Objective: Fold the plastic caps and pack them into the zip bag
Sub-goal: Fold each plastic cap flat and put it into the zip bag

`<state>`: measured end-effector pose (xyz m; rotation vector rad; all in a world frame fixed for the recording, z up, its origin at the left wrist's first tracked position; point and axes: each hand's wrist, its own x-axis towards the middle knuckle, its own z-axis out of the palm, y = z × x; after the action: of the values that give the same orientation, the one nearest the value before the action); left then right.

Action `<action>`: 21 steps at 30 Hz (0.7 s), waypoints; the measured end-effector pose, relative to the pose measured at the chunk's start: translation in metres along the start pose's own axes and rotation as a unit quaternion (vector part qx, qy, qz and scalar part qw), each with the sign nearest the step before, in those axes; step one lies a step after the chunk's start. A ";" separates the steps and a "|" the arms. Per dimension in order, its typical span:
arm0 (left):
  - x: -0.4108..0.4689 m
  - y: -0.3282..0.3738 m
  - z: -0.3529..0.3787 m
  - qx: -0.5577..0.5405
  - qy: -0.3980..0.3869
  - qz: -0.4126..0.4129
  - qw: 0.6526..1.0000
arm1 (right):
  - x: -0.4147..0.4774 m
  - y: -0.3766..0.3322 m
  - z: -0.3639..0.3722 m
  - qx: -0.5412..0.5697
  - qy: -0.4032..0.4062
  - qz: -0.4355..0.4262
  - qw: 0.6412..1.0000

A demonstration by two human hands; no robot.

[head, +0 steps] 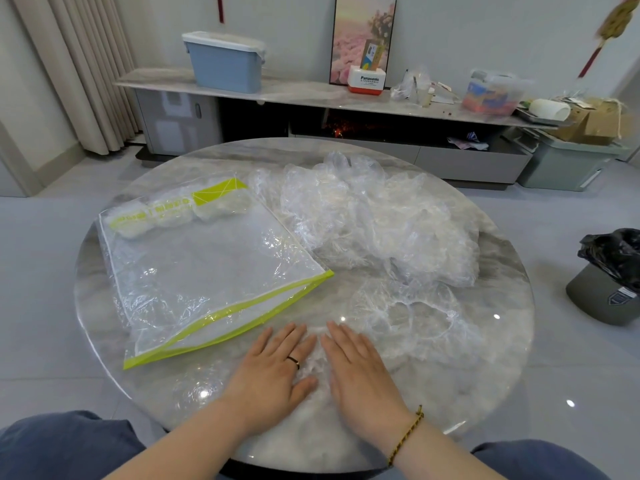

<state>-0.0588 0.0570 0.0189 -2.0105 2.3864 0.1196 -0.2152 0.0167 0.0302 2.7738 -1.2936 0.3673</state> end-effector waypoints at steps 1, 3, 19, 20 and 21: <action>0.000 0.000 0.000 -0.010 -0.010 -0.001 1.000 | 0.000 -0.001 0.003 -0.007 -0.035 0.007 0.999; -0.002 0.000 0.001 -0.026 -0.026 0.020 0.999 | -0.002 -0.003 0.004 -0.004 -0.098 0.016 0.995; 0.005 -0.019 -0.020 -0.126 0.149 -0.068 0.978 | -0.005 0.000 -0.041 0.116 -0.049 -0.068 0.990; 0.006 -0.021 -0.017 -0.120 0.116 -0.093 0.982 | -0.008 -0.004 -0.041 0.106 -0.095 -0.075 0.987; 0.005 -0.022 -0.018 -0.110 0.089 -0.120 0.983 | -0.009 -0.007 -0.043 0.096 -0.139 -0.079 0.983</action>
<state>-0.0378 0.0471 0.0360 -2.4920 2.2908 0.2146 -0.2233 0.0347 0.0702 3.1573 -1.1265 0.1020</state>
